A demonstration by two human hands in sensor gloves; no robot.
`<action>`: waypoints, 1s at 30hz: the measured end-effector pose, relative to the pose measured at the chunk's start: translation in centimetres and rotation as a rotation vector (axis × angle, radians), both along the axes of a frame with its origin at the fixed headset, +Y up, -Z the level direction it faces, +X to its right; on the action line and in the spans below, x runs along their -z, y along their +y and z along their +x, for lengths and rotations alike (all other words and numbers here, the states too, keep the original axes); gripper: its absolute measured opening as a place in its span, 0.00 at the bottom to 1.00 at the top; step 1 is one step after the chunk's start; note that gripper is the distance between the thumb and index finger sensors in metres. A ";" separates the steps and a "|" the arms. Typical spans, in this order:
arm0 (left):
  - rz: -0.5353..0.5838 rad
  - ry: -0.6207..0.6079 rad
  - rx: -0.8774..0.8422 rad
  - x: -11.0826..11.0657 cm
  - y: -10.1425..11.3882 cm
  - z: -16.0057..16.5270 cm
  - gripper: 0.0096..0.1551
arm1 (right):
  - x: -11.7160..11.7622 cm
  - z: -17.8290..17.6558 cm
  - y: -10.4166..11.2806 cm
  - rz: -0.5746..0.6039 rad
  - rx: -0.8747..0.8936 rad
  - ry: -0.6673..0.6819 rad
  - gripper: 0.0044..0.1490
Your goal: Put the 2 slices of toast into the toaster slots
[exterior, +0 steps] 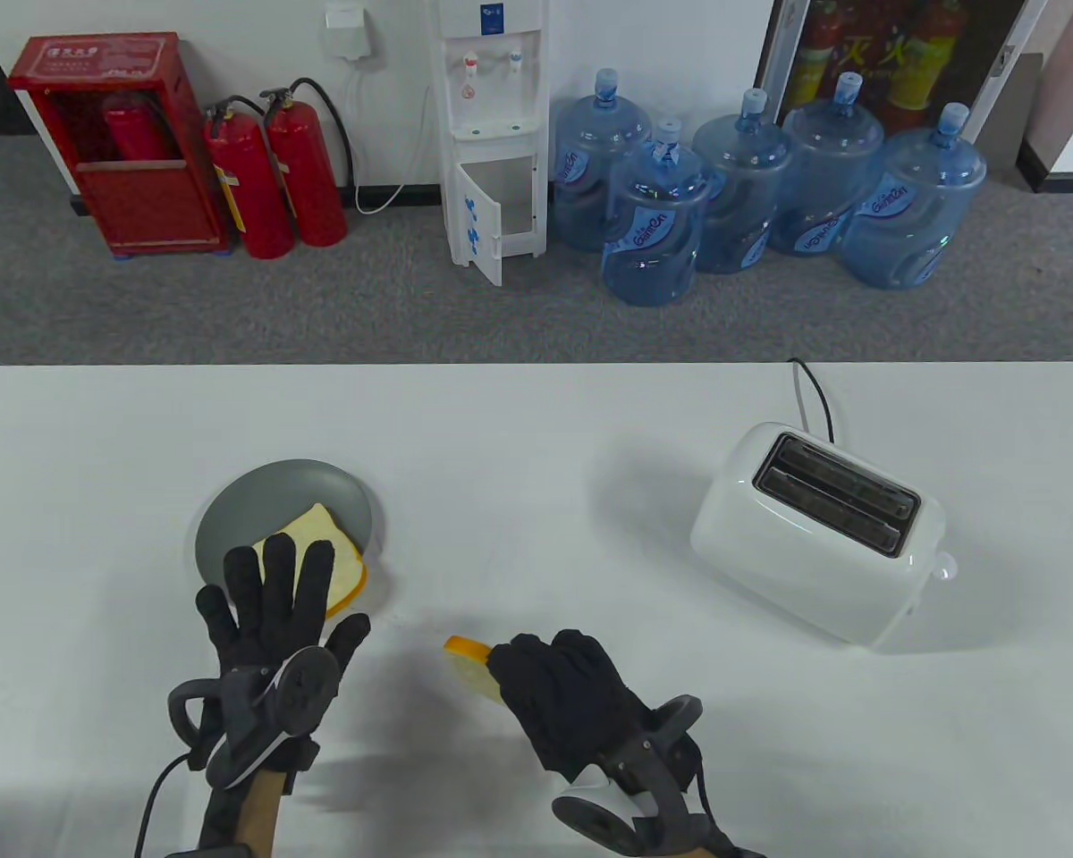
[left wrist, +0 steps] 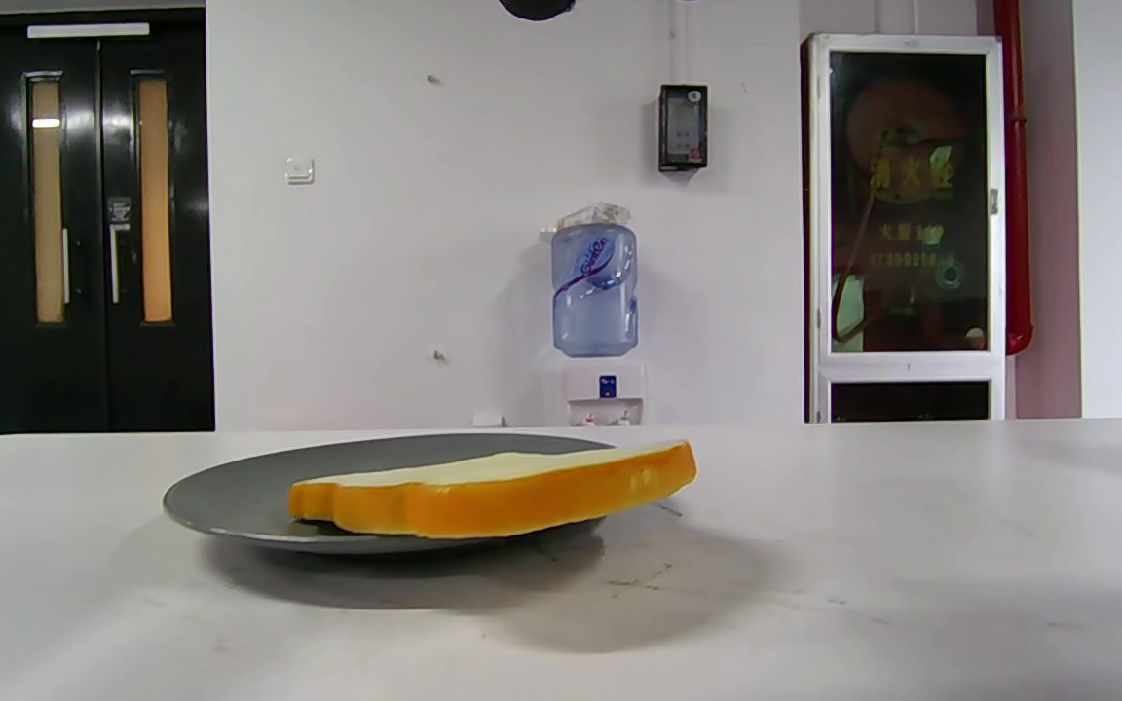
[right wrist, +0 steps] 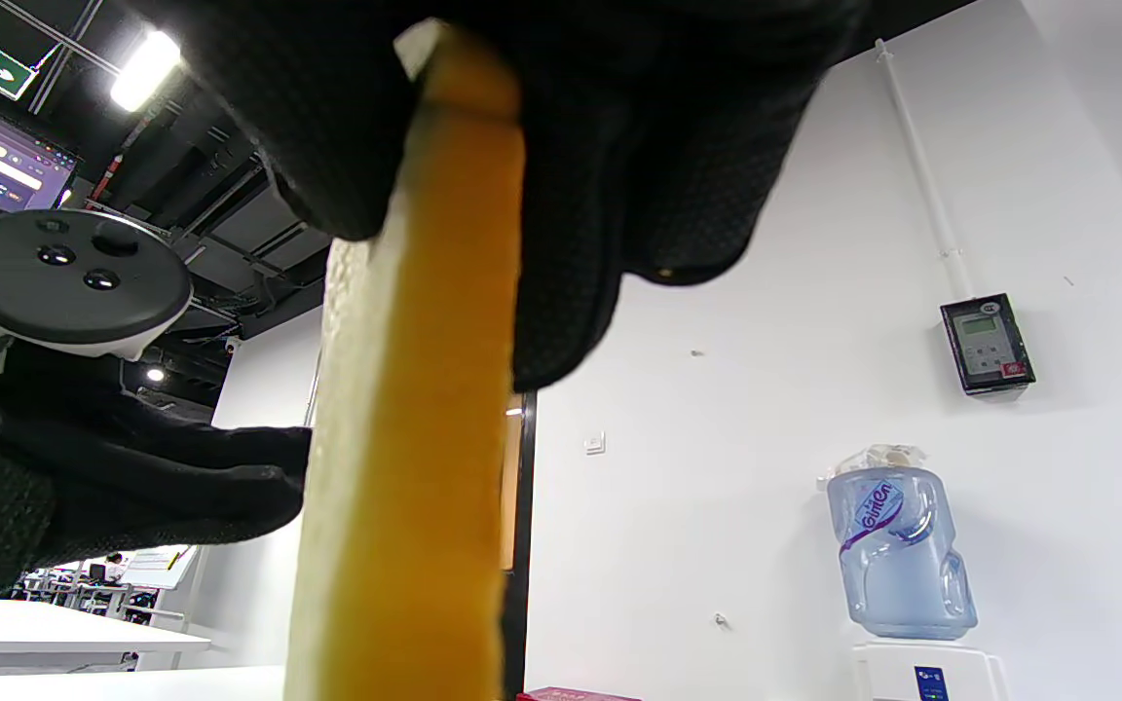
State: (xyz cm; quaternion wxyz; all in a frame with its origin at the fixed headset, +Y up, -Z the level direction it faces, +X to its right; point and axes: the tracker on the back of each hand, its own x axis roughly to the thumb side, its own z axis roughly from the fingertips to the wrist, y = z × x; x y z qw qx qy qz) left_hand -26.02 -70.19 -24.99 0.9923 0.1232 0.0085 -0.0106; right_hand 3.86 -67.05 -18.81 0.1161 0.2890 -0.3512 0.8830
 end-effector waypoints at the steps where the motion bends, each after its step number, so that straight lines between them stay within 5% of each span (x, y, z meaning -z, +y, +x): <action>1: -0.010 0.005 -0.003 0.1 -0.2 -0.1 0.46 | 0.0 0.0 0.0 -0.001 -0.001 -0.001 0.31; 17: -0.053 0.016 -0.023 0.3 -0.4 -0.4 0.46 | -0.1 0.1 0.7 -0.023 0.051 0.015 0.31; 30: -0.050 0.009 -0.028 0.5 -0.5 -0.4 0.45 | 0.6 0.9 6.7 0.025 0.112 -0.002 0.31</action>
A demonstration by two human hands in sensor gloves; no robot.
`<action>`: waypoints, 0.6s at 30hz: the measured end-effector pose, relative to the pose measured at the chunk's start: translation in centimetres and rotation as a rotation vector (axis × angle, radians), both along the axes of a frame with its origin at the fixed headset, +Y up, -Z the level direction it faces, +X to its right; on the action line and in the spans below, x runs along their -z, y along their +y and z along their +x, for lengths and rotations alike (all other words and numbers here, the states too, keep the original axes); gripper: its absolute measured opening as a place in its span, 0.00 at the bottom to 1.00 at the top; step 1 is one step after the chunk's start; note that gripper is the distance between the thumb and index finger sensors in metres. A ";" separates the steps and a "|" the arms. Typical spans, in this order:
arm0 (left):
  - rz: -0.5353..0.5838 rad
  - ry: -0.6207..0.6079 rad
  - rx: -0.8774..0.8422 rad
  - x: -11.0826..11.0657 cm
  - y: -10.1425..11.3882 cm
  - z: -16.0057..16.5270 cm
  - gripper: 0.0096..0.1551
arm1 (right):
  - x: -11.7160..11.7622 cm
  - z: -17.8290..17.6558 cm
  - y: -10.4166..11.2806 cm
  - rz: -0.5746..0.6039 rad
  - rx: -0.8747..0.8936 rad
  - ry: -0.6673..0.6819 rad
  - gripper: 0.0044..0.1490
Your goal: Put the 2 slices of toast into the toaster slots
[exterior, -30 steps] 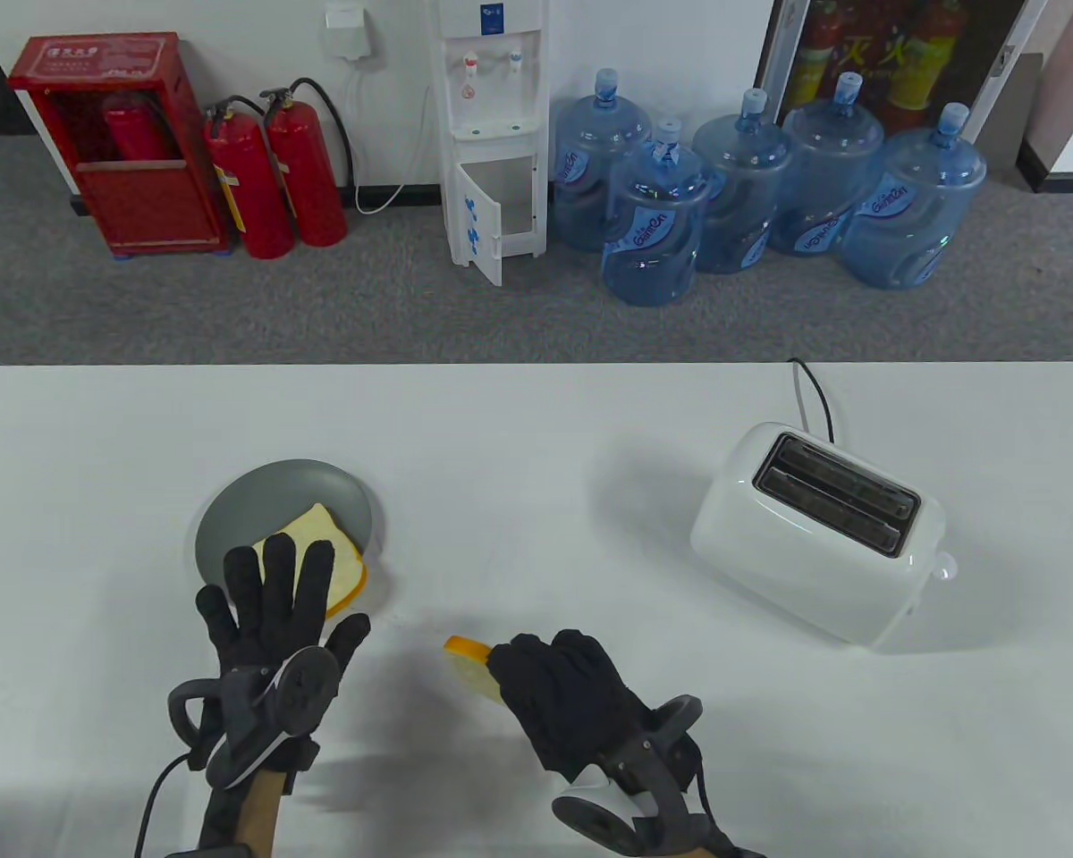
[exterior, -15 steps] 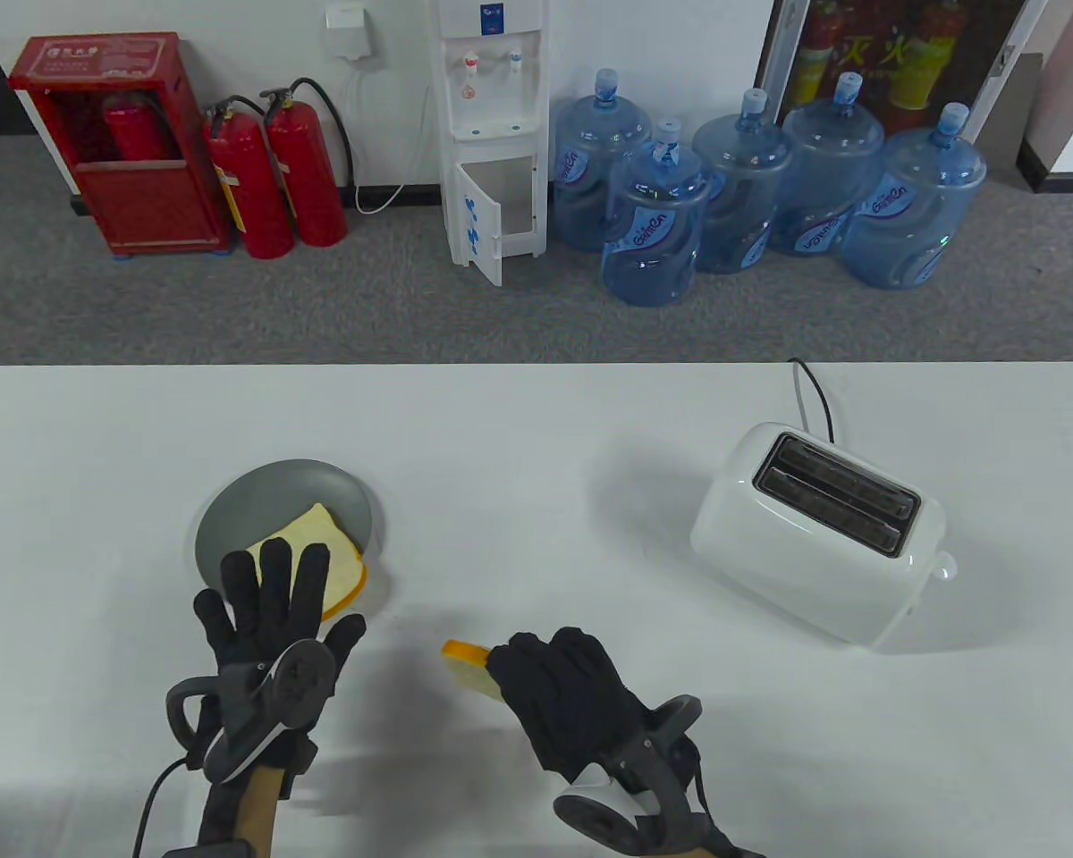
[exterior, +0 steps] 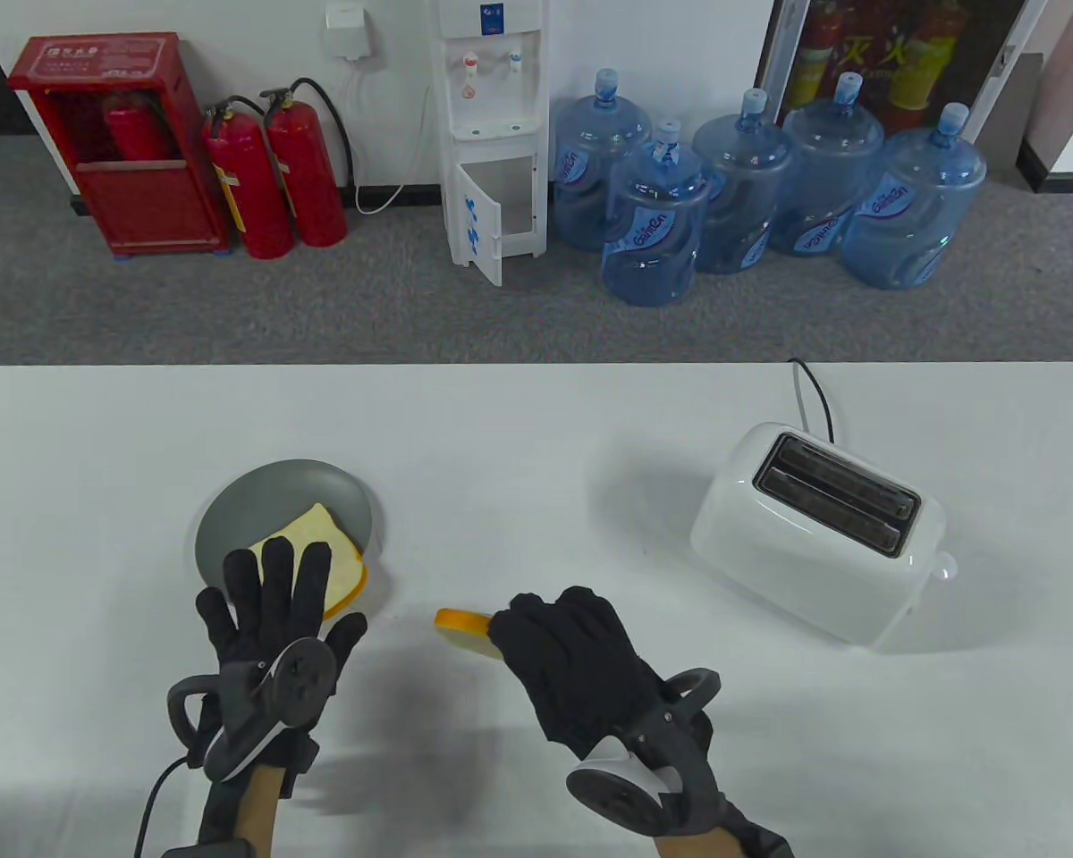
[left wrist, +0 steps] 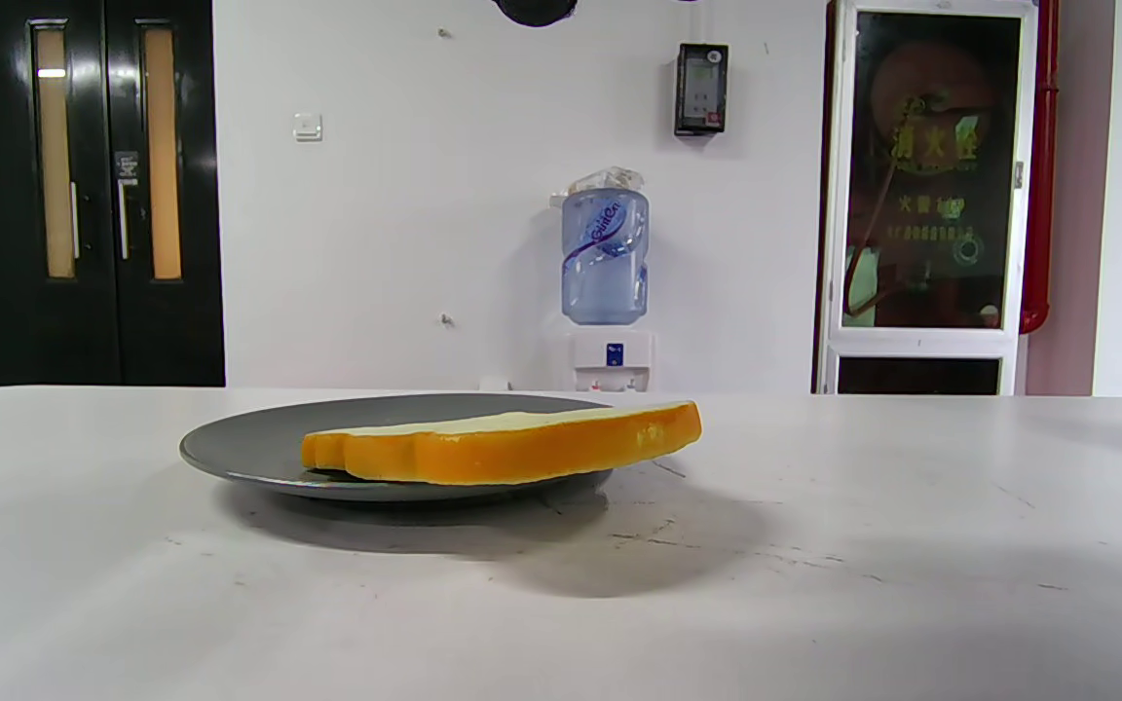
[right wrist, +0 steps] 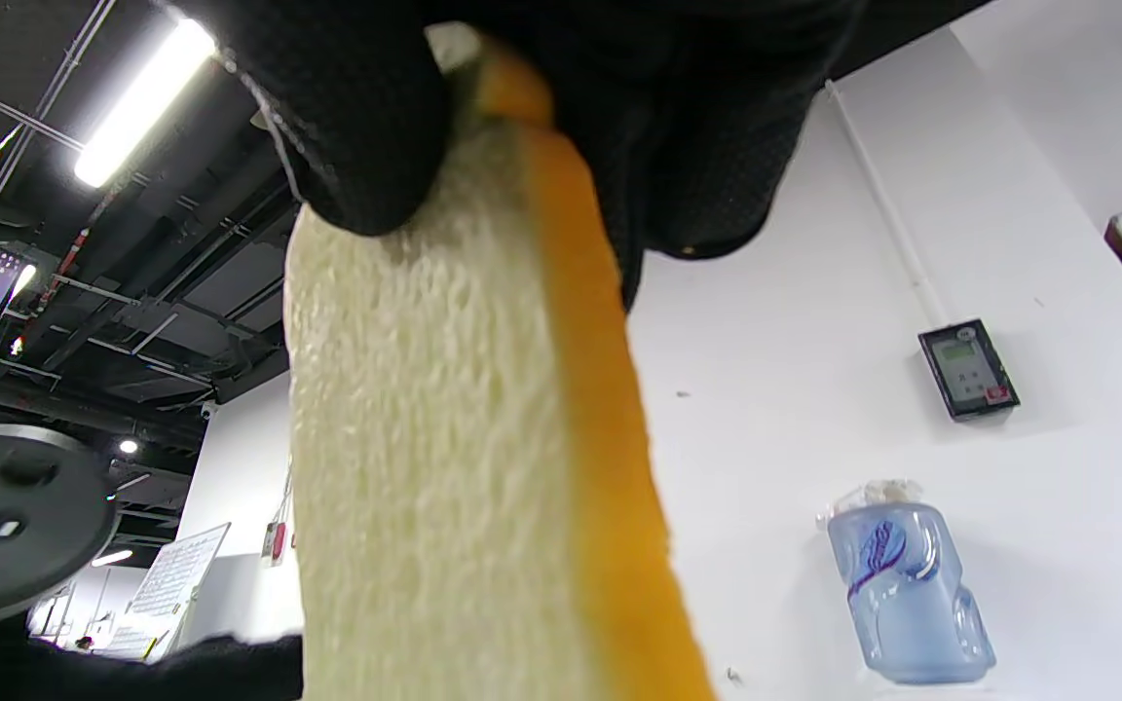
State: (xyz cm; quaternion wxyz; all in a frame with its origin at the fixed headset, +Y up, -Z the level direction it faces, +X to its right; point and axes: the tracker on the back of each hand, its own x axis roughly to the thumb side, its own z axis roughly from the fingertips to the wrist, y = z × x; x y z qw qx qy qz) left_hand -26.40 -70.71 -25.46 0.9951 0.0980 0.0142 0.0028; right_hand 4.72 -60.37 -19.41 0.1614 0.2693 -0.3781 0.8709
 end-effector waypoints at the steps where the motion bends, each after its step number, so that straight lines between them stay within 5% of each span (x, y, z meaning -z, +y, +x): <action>1: -0.001 -0.001 -0.001 0.0 0.0 0.0 0.46 | 0.1 0.3 0.9 0.009 0.015 -0.002 0.31; 18: 0.005 0.008 -0.026 0.0 0.1 -0.3 0.45 | 2.8 7.2 12.4 0.048 0.183 -0.176 0.30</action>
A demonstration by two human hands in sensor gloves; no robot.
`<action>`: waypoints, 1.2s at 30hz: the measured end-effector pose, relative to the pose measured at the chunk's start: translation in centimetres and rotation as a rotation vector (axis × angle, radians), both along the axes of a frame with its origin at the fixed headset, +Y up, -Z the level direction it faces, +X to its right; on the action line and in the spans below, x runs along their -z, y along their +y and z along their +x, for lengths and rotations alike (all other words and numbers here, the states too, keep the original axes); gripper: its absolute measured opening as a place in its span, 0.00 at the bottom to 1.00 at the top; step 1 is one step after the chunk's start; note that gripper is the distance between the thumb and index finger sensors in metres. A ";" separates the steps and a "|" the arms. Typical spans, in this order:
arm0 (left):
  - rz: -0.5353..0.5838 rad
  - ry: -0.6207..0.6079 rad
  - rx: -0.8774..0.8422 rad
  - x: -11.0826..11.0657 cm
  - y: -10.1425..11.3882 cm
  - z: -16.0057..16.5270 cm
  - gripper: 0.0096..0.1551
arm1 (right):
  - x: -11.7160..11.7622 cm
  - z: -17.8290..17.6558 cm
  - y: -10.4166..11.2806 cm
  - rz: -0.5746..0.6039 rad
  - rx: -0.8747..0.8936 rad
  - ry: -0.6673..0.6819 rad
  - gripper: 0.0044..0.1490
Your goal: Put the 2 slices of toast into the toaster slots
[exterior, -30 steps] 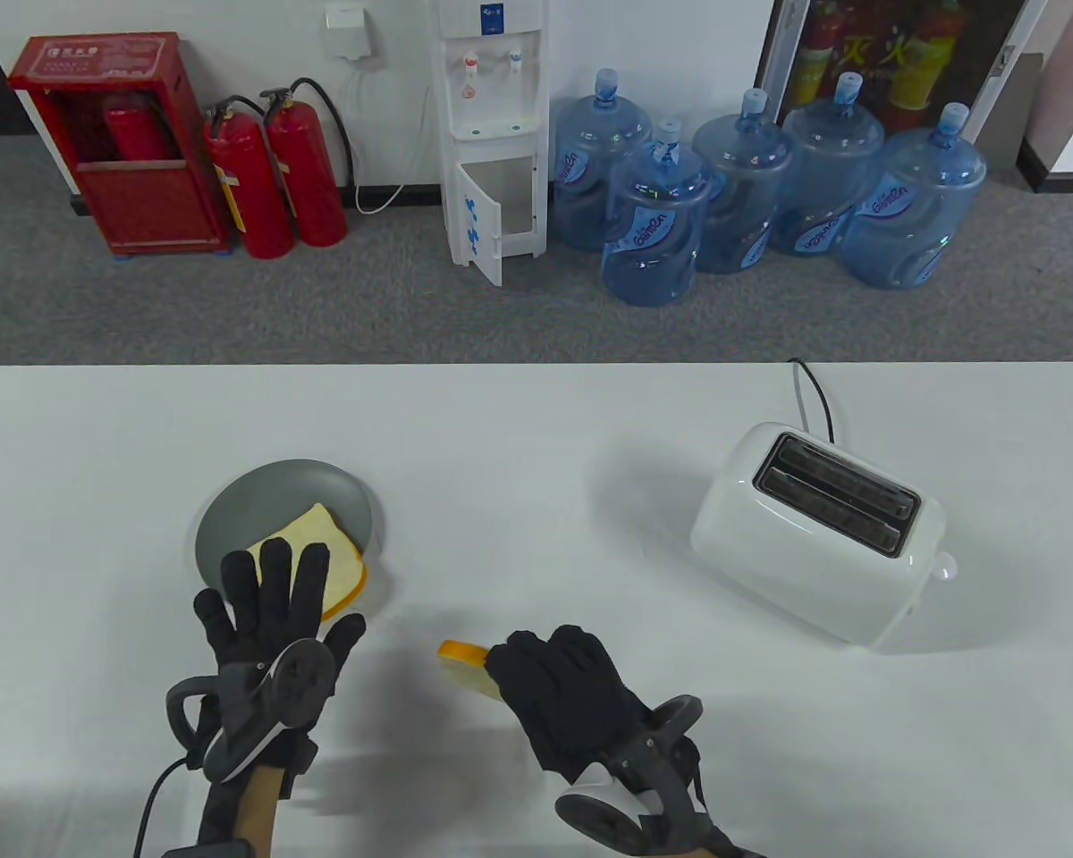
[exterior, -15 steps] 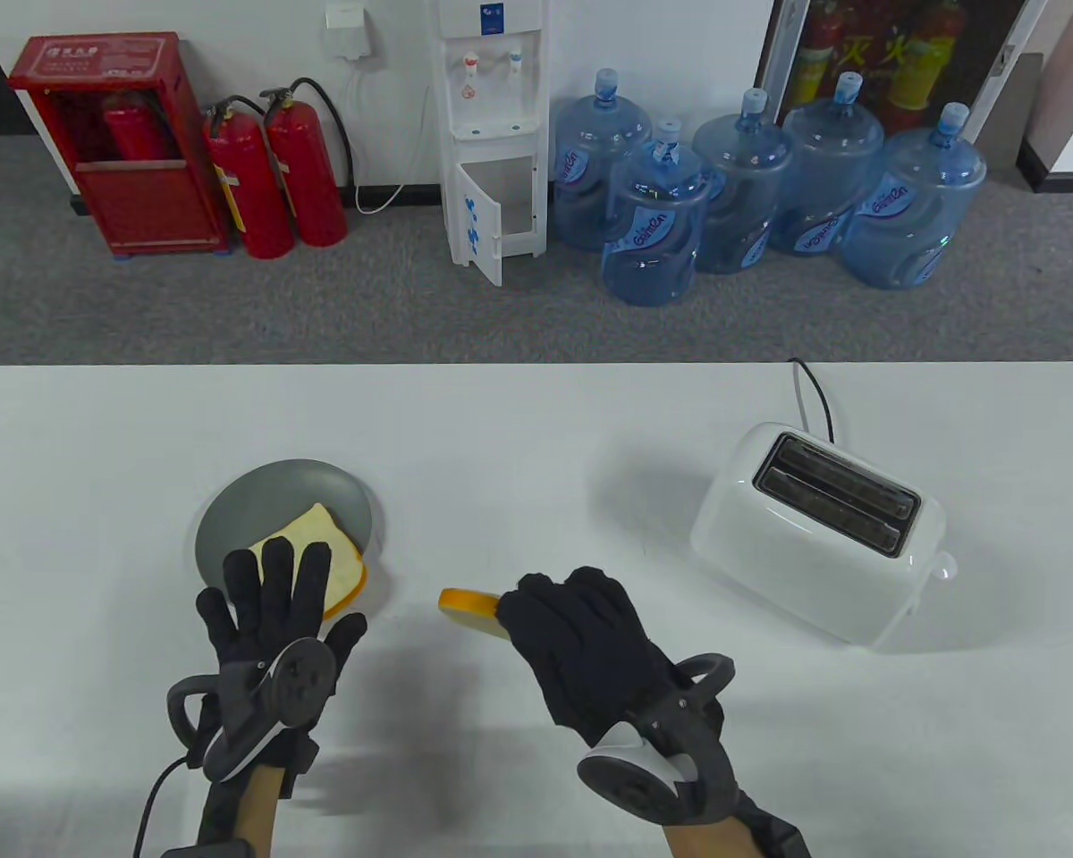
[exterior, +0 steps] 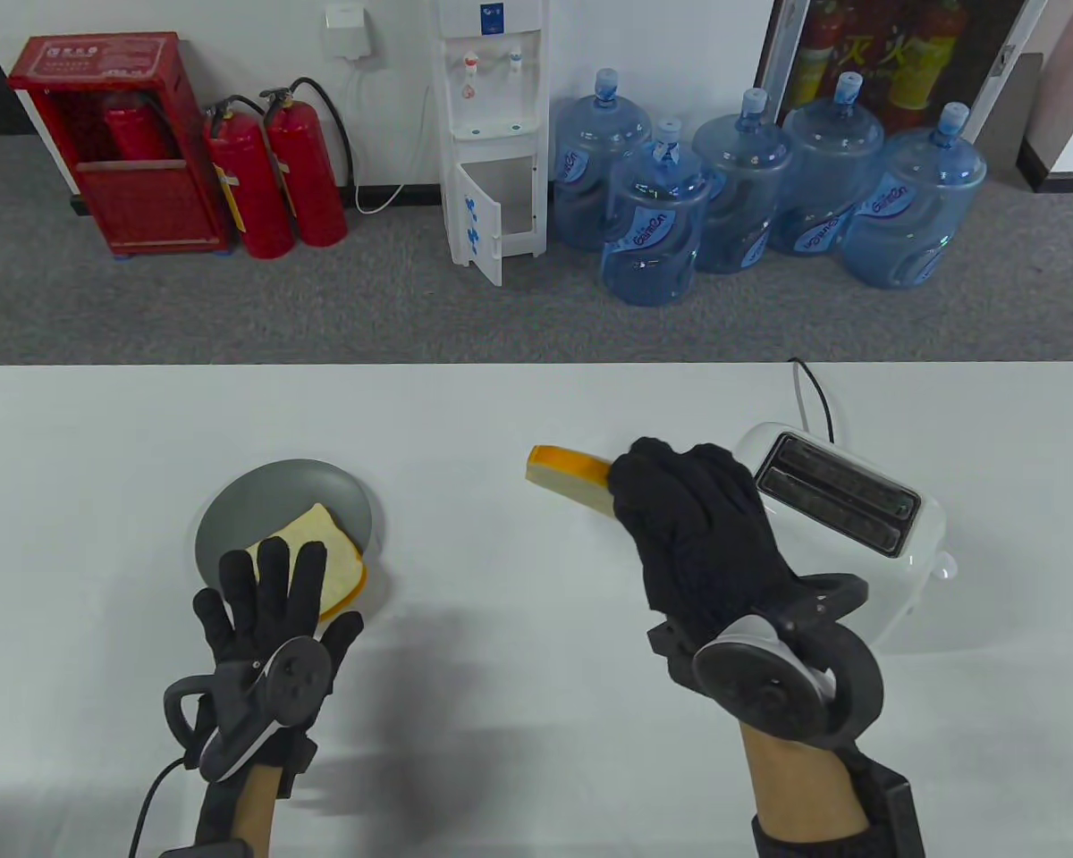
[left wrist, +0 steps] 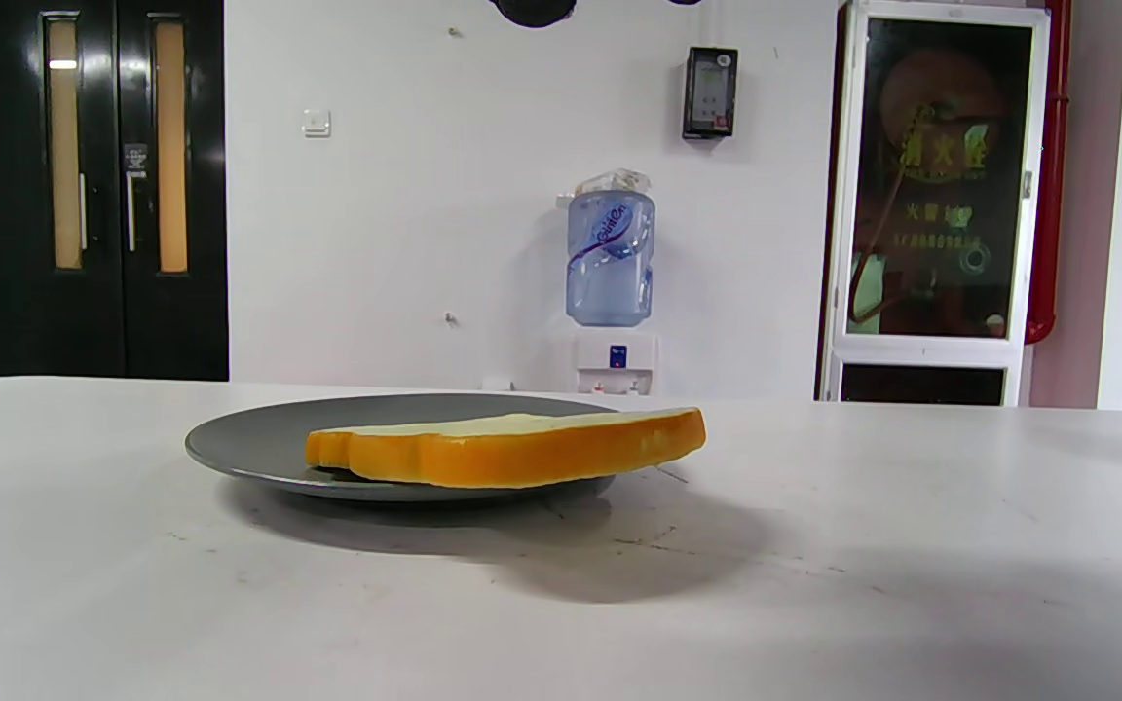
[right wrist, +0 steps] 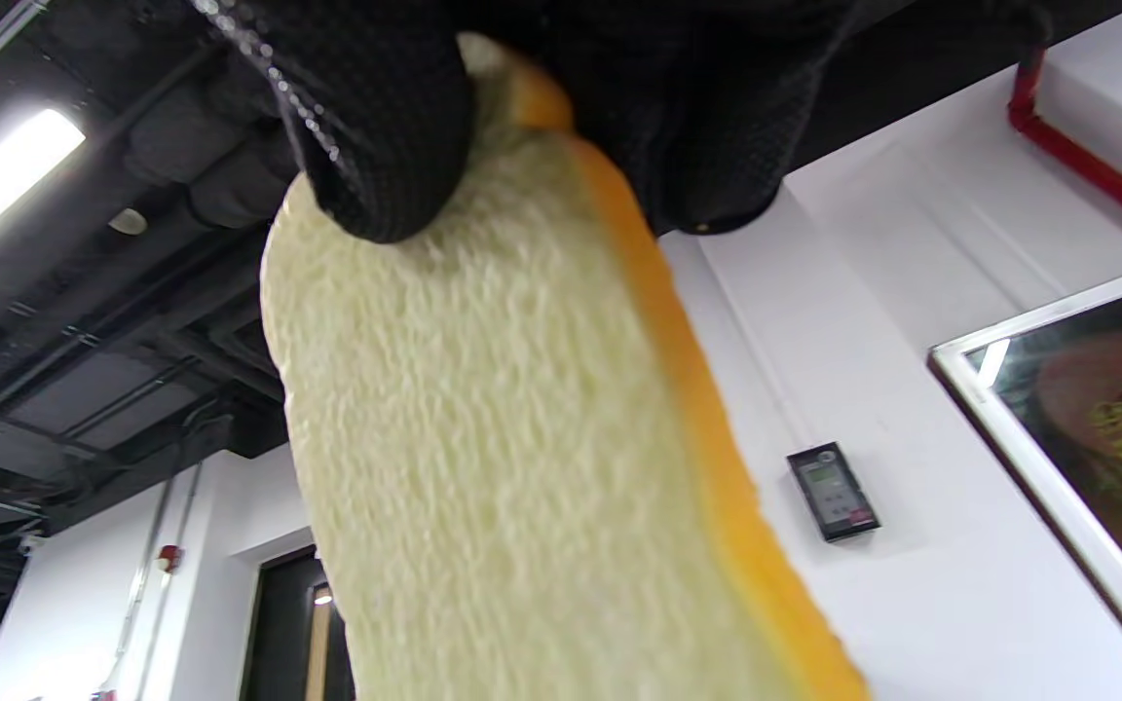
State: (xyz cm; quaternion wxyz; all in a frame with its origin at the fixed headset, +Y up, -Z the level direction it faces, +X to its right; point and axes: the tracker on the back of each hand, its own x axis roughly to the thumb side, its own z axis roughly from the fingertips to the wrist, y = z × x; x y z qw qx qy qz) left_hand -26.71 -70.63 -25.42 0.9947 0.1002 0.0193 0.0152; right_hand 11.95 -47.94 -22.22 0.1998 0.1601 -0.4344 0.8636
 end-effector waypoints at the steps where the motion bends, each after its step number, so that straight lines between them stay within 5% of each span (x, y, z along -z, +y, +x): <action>1: -0.002 -0.001 -0.003 0.0 0.0 0.0 0.45 | 0.3 0.7 0.4 -0.009 0.002 -0.019 0.30; 20: -0.006 -0.003 0.019 0.2 0.0 0.2 0.45 | 3.7 11.3 4.2 -0.146 0.313 -0.213 0.30; 36: -0.001 -0.007 0.034 0.3 0.1 0.2 0.45 | 6.7 16.4 1.2 -0.214 0.384 -0.342 0.29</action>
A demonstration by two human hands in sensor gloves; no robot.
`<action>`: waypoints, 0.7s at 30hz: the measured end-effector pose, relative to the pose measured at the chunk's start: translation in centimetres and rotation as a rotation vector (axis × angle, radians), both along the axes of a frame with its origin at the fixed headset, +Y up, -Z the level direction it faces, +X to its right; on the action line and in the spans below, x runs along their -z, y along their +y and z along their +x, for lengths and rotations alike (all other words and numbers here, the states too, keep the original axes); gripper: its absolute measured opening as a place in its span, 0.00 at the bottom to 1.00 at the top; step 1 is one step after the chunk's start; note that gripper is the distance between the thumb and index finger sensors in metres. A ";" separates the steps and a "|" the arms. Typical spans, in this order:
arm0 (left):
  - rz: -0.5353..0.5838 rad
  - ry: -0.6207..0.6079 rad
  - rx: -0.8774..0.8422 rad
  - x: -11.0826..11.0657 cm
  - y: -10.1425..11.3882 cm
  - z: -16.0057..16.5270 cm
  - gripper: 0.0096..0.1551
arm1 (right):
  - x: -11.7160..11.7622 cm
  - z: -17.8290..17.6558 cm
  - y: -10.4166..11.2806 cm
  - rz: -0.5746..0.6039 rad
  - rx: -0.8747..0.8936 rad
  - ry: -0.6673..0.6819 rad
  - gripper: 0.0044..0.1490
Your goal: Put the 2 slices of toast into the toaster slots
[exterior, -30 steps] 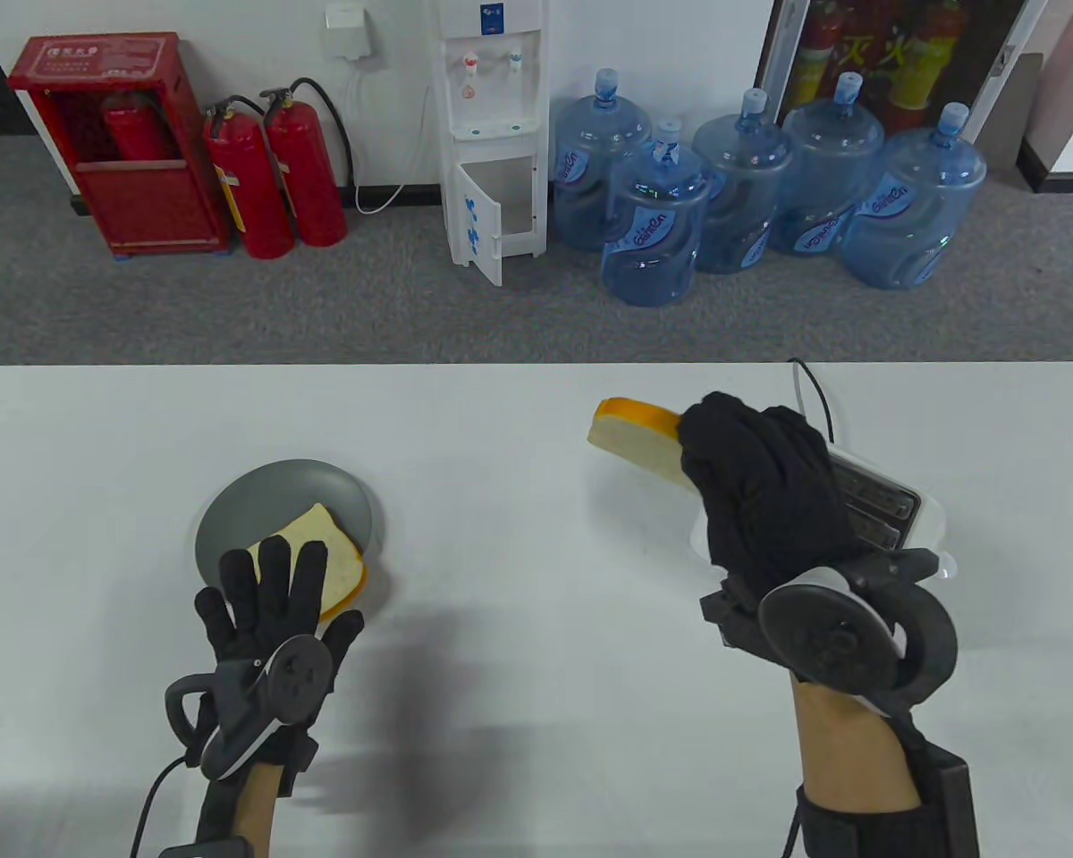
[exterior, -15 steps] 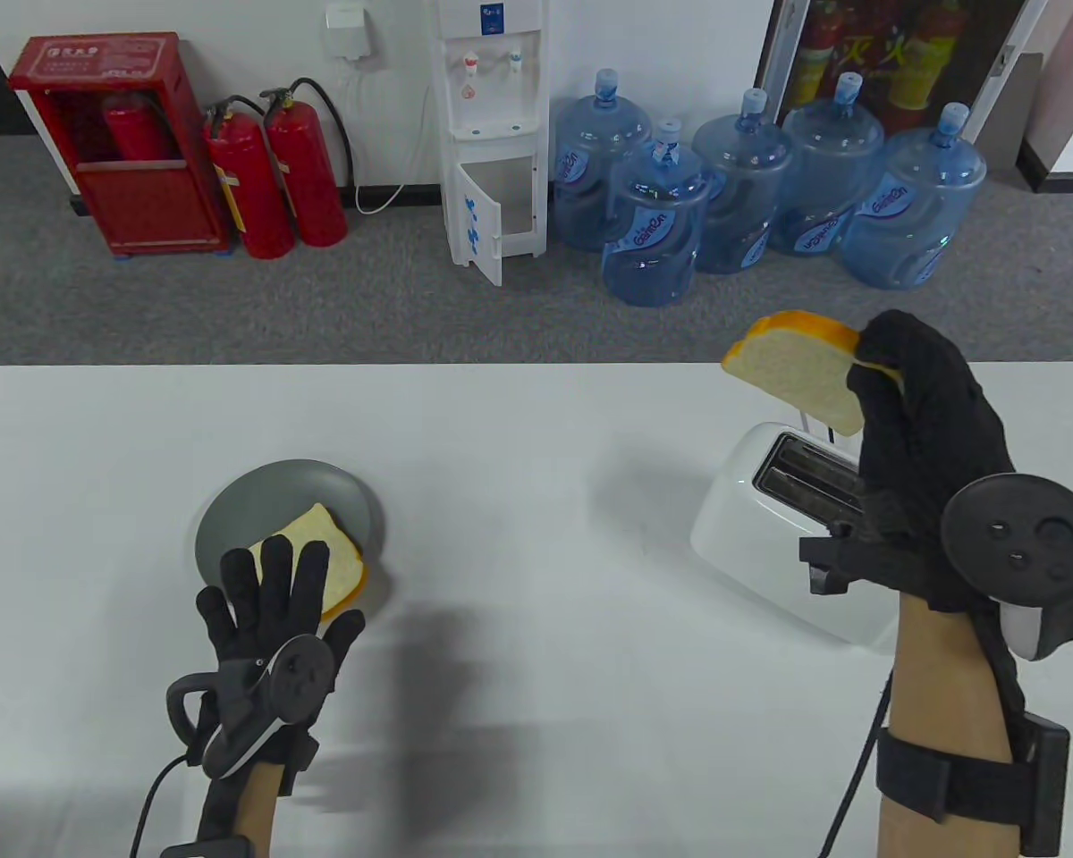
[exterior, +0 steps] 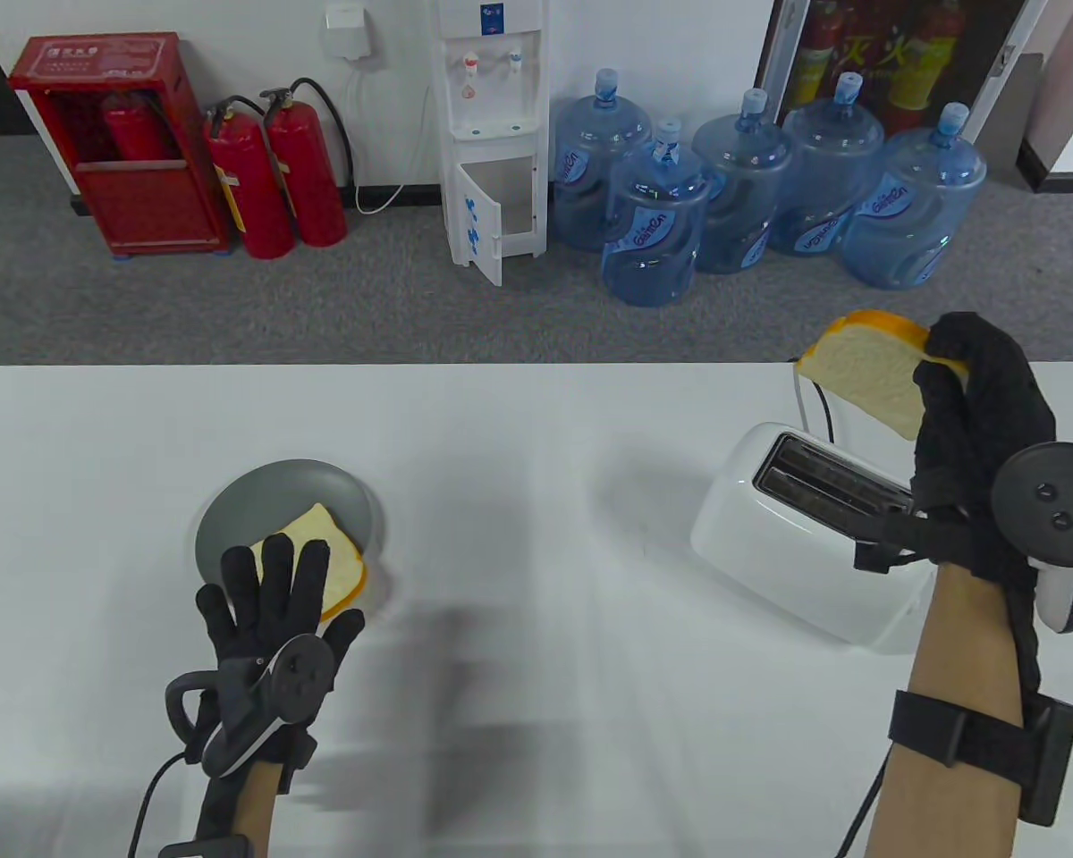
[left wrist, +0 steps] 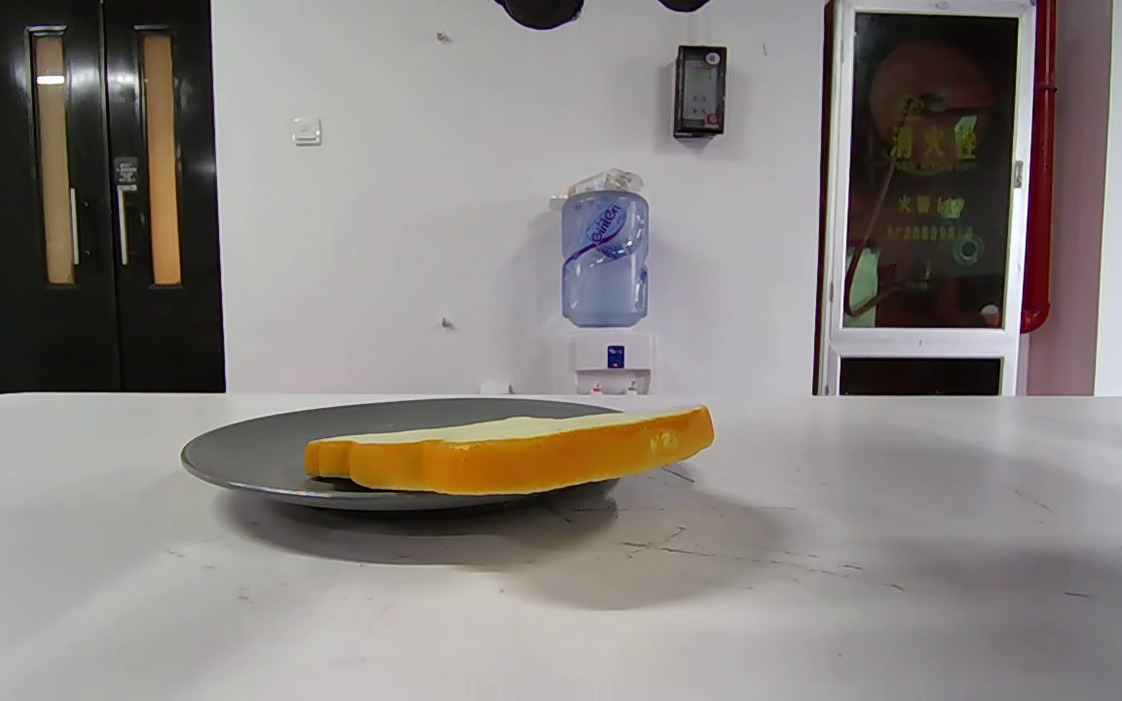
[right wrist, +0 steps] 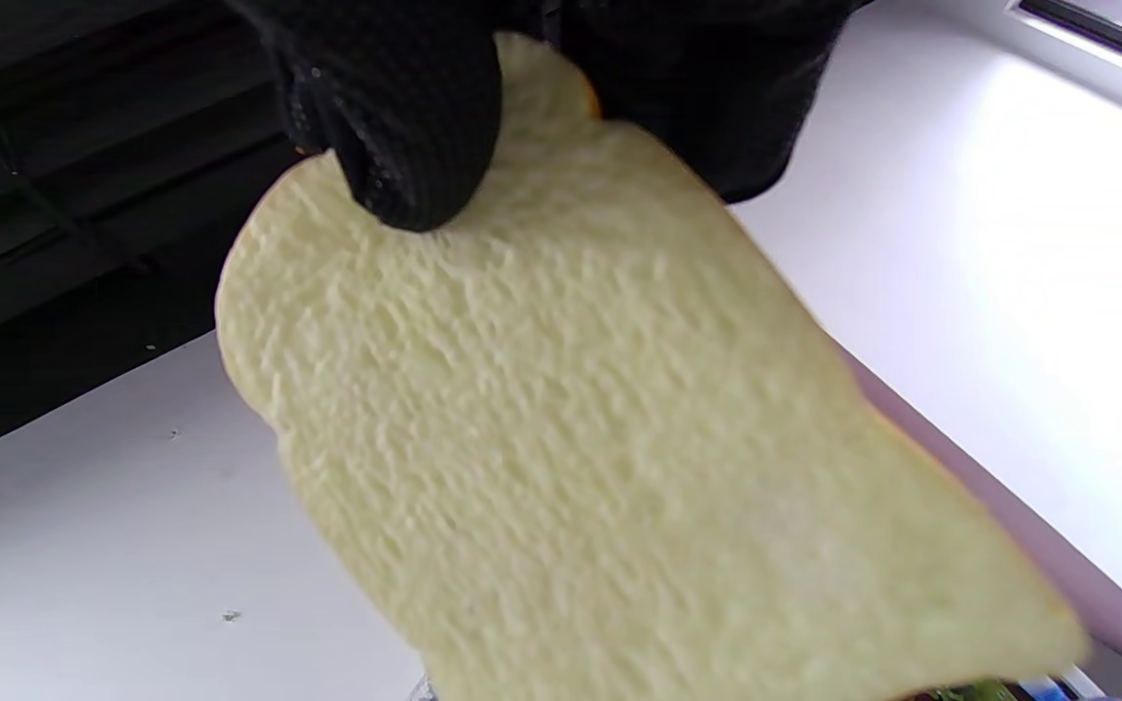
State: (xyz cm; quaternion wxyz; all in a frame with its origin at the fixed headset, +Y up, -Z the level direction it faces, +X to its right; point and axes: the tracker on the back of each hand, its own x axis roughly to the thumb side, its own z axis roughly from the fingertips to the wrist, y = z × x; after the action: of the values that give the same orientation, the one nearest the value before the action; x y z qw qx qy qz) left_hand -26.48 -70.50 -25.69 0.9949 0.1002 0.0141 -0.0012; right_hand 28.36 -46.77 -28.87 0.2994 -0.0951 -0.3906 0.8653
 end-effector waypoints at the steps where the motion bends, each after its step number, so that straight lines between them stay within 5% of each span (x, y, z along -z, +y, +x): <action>1: 0.000 0.000 -0.001 0.0 0.0 0.0 0.45 | 0.1 0.1 -0.1 -0.004 0.003 -0.001 0.29; 21: -0.004 0.001 0.010 0.0 0.0 0.1 0.45 | 1.8 1.7 -3.5 -0.128 -0.067 -0.017 0.30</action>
State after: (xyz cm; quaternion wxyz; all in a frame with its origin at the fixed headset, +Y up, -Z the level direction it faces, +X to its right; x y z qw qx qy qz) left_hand -26.42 -70.54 -25.71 0.9950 0.0983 0.0139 -0.0060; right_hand 30.04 -50.25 -30.71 0.2603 -0.1083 -0.3398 0.8973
